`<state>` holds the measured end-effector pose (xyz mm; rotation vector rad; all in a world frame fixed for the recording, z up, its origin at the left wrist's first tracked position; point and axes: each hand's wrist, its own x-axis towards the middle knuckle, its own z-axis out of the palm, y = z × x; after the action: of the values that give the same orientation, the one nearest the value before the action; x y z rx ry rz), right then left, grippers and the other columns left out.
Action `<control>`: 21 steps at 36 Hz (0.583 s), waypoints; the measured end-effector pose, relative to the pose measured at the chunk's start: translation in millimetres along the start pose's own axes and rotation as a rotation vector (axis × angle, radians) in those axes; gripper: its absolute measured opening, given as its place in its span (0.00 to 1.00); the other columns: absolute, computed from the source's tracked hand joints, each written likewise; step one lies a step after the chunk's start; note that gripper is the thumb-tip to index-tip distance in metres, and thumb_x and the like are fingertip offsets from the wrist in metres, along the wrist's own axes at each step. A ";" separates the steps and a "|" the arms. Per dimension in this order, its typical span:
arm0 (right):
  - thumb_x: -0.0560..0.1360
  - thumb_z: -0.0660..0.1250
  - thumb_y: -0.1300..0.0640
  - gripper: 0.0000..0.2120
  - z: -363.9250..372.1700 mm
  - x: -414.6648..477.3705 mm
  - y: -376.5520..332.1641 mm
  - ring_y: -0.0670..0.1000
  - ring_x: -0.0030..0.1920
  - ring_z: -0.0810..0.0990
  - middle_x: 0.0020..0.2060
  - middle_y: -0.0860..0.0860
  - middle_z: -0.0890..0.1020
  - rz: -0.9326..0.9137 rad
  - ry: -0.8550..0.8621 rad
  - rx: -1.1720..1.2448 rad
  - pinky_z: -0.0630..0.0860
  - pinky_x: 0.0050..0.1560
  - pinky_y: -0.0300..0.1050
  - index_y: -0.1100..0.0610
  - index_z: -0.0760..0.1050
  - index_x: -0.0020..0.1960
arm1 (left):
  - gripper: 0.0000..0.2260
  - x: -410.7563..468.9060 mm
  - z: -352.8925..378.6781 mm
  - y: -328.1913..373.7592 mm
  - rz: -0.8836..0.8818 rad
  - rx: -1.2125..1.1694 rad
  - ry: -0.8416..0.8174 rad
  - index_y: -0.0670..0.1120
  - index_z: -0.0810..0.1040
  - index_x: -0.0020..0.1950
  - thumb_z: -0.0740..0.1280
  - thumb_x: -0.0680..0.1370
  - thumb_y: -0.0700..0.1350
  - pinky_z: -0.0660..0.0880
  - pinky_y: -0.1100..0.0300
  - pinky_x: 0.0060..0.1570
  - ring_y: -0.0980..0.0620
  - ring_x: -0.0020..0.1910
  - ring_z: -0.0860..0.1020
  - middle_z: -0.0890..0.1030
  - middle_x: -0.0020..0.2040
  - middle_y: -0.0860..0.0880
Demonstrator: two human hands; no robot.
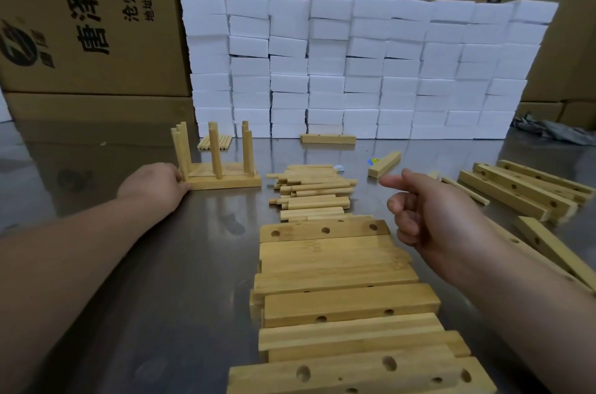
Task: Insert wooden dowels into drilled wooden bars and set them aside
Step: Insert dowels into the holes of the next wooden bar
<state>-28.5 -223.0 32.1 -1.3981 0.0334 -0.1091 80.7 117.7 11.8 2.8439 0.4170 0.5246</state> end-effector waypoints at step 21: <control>0.79 0.58 0.52 0.11 -0.7 -0.8 -0.7 0.45 0.19 0.63 0.22 0.48 0.73 -0.012 0.054 -0.071 0.60 0.24 0.40 0.56 0.76 0.49 | 0.09 -49.1 -9.1 78.6 0.133 -0.588 -0.127 0.51 0.77 0.40 0.62 0.77 0.51 0.65 0.62 0.32 0.55 0.36 0.73 0.77 0.39 0.52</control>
<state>-29.4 -223.8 32.6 -1.4660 0.0747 -0.1569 51.8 30.3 25.3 2.3236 0.0338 0.4031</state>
